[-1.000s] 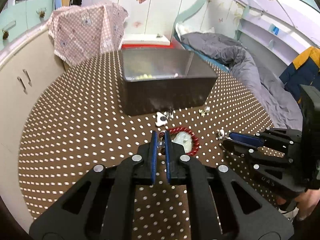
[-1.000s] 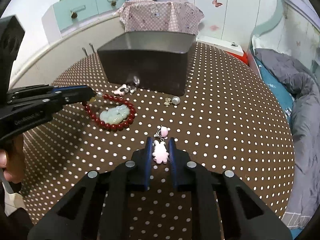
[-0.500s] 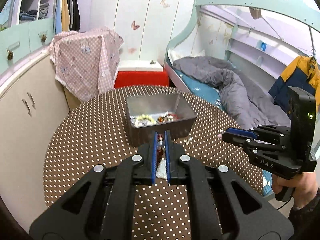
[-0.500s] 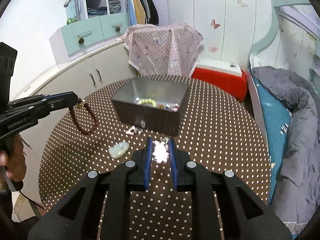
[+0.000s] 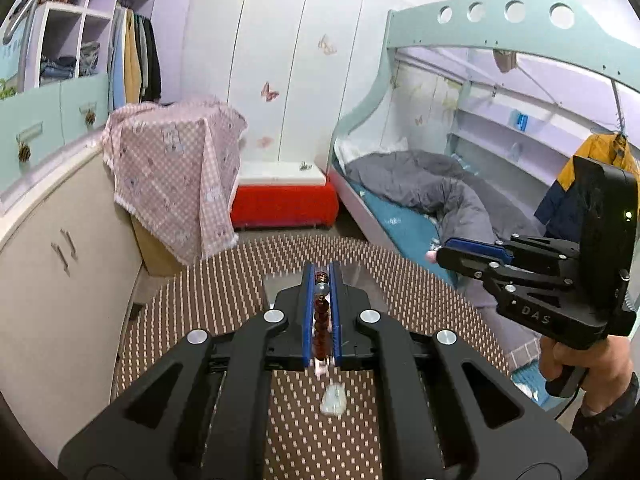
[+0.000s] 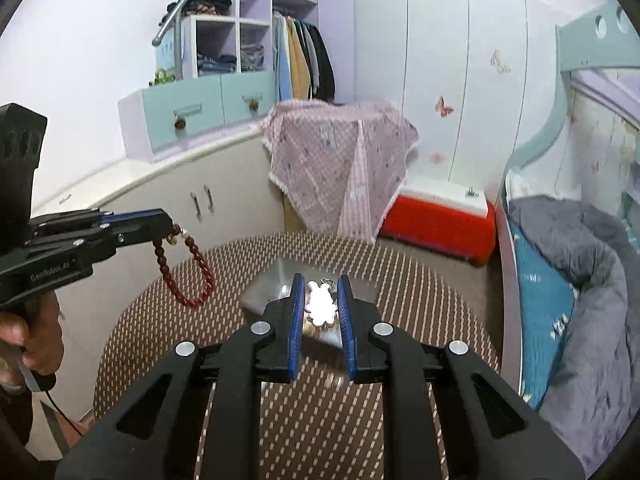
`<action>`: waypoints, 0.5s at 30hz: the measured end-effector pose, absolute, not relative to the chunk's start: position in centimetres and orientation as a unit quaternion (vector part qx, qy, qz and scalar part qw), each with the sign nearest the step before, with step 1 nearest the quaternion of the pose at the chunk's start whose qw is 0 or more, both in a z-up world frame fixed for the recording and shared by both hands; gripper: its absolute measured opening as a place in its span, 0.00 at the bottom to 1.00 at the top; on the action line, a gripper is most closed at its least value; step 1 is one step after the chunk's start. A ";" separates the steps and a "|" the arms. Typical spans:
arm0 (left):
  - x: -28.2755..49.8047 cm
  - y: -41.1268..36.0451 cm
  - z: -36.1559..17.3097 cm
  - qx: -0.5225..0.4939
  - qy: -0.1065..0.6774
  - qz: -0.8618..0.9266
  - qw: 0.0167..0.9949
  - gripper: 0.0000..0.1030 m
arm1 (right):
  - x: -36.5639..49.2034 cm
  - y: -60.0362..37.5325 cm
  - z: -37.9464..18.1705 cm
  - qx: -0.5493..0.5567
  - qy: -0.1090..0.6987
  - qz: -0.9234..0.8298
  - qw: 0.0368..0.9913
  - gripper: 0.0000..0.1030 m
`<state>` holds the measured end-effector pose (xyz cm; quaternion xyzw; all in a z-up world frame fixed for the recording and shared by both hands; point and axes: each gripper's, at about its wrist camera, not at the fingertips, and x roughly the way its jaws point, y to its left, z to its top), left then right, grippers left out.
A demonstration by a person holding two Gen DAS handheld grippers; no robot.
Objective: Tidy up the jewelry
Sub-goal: 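Carry the bracelet and white charm over the tray and open both grippers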
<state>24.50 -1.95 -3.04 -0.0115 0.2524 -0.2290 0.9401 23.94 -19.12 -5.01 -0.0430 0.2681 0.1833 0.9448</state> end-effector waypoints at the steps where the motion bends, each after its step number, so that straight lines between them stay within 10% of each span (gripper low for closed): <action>1: 24.8 -2.0 -2.7 -0.012 0.249 -0.229 0.941 0.07 | 24.2 -19.2 -4.8 -0.041 0.266 0.186 0.945 0.14; 15: 30.8 -5.4 -1.8 -0.025 0.268 -0.249 0.930 0.07 | 30.6 -19.4 -5.0 0.000 0.297 0.204 0.933 0.14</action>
